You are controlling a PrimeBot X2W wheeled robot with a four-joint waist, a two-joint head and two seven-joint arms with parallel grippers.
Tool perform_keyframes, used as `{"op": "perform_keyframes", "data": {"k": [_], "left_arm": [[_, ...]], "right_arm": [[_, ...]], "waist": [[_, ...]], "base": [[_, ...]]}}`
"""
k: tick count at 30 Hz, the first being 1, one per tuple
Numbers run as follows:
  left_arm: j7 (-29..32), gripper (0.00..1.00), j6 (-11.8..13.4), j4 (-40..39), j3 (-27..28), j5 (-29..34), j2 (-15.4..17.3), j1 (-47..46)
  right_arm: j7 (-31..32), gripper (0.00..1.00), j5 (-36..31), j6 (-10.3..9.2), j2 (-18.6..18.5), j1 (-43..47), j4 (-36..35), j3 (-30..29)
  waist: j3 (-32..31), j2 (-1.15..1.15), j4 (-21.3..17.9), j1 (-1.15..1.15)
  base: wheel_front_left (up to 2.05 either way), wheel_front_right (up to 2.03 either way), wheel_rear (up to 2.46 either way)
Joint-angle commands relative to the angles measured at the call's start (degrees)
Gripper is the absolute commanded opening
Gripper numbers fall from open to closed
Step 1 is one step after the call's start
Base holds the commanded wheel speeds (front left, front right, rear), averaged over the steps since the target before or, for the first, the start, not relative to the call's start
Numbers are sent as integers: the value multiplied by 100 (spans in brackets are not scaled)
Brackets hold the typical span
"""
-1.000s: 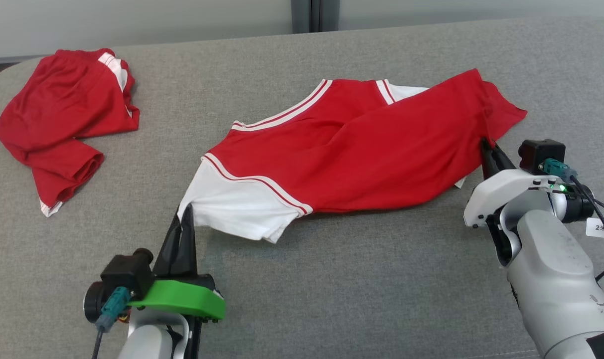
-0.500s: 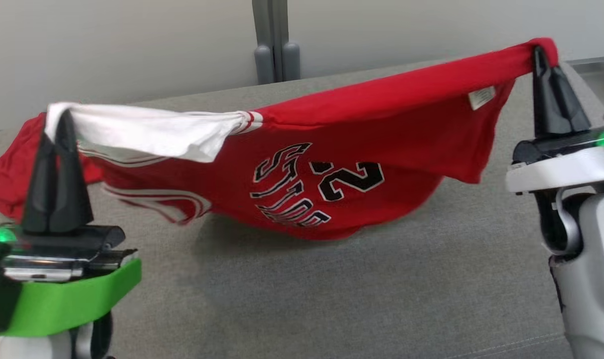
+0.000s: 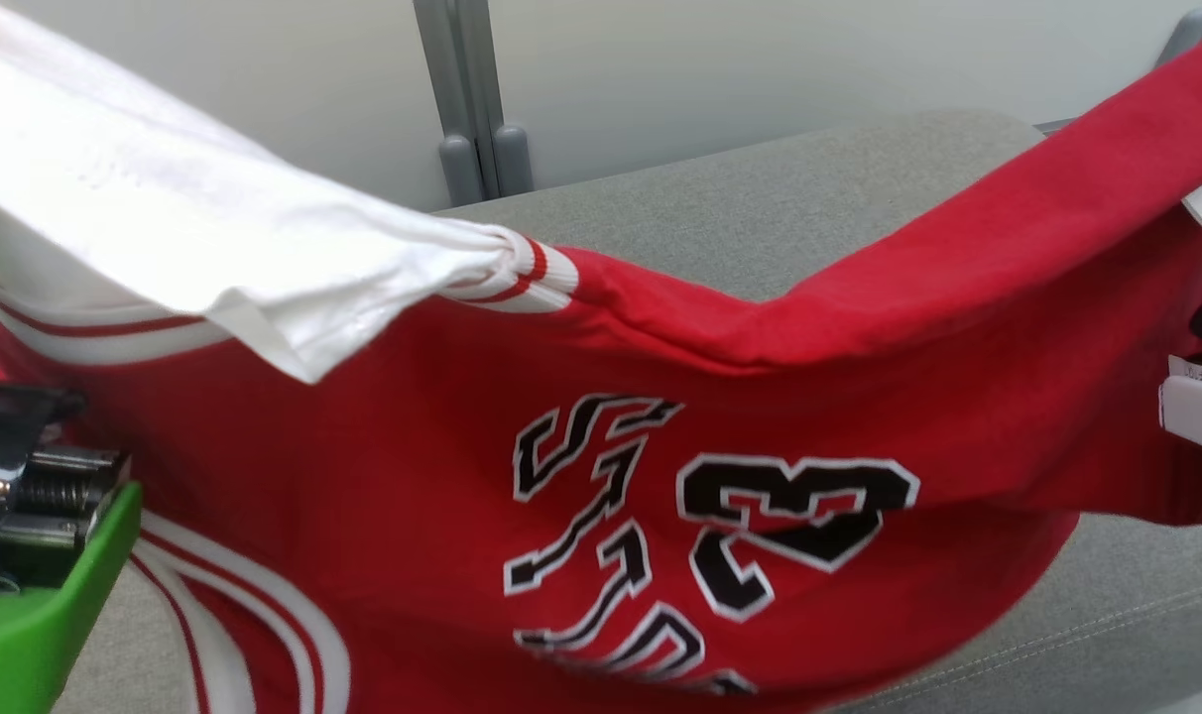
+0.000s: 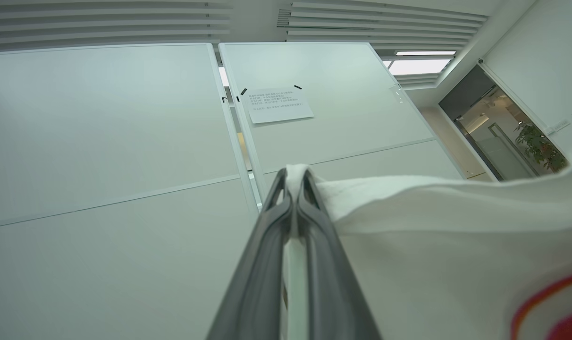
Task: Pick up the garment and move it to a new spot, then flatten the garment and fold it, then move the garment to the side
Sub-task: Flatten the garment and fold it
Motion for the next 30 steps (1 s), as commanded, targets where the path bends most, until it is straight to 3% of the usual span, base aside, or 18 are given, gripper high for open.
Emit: {"op": "perform_keyframes", "data": {"k": [1,8,15,20,23,26,30], "left_arm": [[72,0,-23,74,-12,-40,36,-170],[247,0,-154,1025,-187,-388,-23,-895],[281,0,-452,3154,-493,-471,-74,-3206],[-331,0,-294,4800,-498,-200,-333,-4914],[-715,0,-280,5433,-561,-134,-461,-5487],[-1068,0,-261,5909,-585,-249,-706,-5718],[-1486,0,-333,6344,-643,-422,-988,-5344]], "right_arm": [[110,0,38,-4,33,115,6,18],[329,0,423,-4,50,-448,753,288],[272,0,447,-4,-282,-3033,2991,713],[-173,0,-72,-4,-222,-5079,4811,728],[-477,0,-528,-5,-204,-5878,5632,738],[-744,0,-909,-5,-178,-6332,6372,731],[-1163,0,-1167,-5,-146,-6336,7203,536]], "waist": [[183,0,-14,0],[1115,0,88,0],[2279,0,282,0],[2842,0,466,0],[3077,0,591,0],[3382,0,788,0],[3762,0,1021,0]], "base": [[0,0,0],[0,0,0],[0,0,0],[0,0,0],[0,0,0],[0,0,0],[0,0,0]]}}
